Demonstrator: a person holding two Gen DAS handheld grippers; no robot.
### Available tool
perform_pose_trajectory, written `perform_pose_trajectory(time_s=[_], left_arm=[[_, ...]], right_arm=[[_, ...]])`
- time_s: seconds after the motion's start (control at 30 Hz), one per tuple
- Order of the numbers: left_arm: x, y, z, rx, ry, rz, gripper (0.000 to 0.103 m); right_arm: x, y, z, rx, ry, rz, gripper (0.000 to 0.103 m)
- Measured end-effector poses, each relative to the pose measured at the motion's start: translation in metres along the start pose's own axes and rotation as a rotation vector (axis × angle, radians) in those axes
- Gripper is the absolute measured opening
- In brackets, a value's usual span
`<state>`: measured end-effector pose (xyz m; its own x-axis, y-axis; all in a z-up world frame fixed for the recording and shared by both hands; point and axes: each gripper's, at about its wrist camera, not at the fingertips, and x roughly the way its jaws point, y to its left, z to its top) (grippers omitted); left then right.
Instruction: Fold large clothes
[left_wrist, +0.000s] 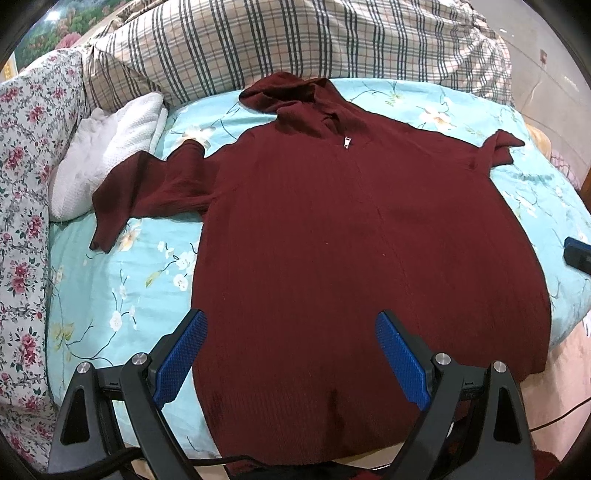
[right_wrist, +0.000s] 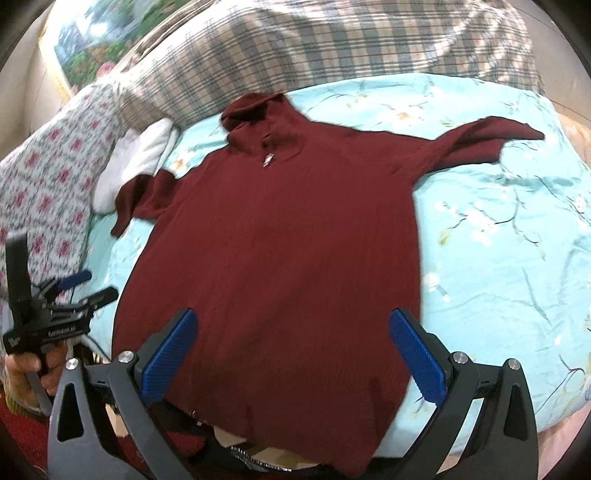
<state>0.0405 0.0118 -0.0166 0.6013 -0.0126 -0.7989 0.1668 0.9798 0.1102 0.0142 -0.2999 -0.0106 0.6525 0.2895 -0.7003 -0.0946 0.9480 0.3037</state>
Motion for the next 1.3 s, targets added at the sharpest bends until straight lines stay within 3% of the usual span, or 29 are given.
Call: perform_pose_trajectory(time_s=[0.2,0.4,0.53,0.73,0.93,1.1,1.2,1.27,1.3], left_arm=[[0.016,0.005,0.013,-0.015,0.022,0.000,0.093],[0.034,0.009,0.031,-0.026,0.020,0.001,0.093],[0.050,0.009,0.042,-0.042,0.047,-0.012,0.093],[0.077,0.001,0.050,-0.025,0.111,-0.006,0.093],[0.109,-0.007,0.055,-0.015,0.181,0.002,0.093],[0.126,-0.018,0.063,-0.008,0.206,-0.001,0.093],[0.135,-0.023,0.069,-0.005,0.218,-0.009,0.093],[0.139,-0.027,0.073,-0.009,0.215,-0.020,0.093],[0.140,-0.029,0.074,-0.013,0.210,-0.028,0.093]], right_arm=[[0.002,-0.036,0.023,0.071,-0.020,-0.028,0.102],[-0.001,-0.096,0.064,0.162,-0.099,-0.080,0.089],[0.009,-0.161,0.107,0.287,-0.137,-0.121,0.070],[0.041,-0.257,0.181,0.443,-0.171,-0.224,0.051],[0.081,-0.334,0.248,0.535,-0.184,-0.323,0.051],[0.110,-0.377,0.275,0.587,-0.153,-0.399,0.051],[0.135,-0.402,0.287,0.597,-0.085,-0.471,0.051],[0.141,-0.410,0.288,0.599,-0.070,-0.515,0.031],[0.140,-0.413,0.288,0.603,-0.074,-0.535,0.012]])
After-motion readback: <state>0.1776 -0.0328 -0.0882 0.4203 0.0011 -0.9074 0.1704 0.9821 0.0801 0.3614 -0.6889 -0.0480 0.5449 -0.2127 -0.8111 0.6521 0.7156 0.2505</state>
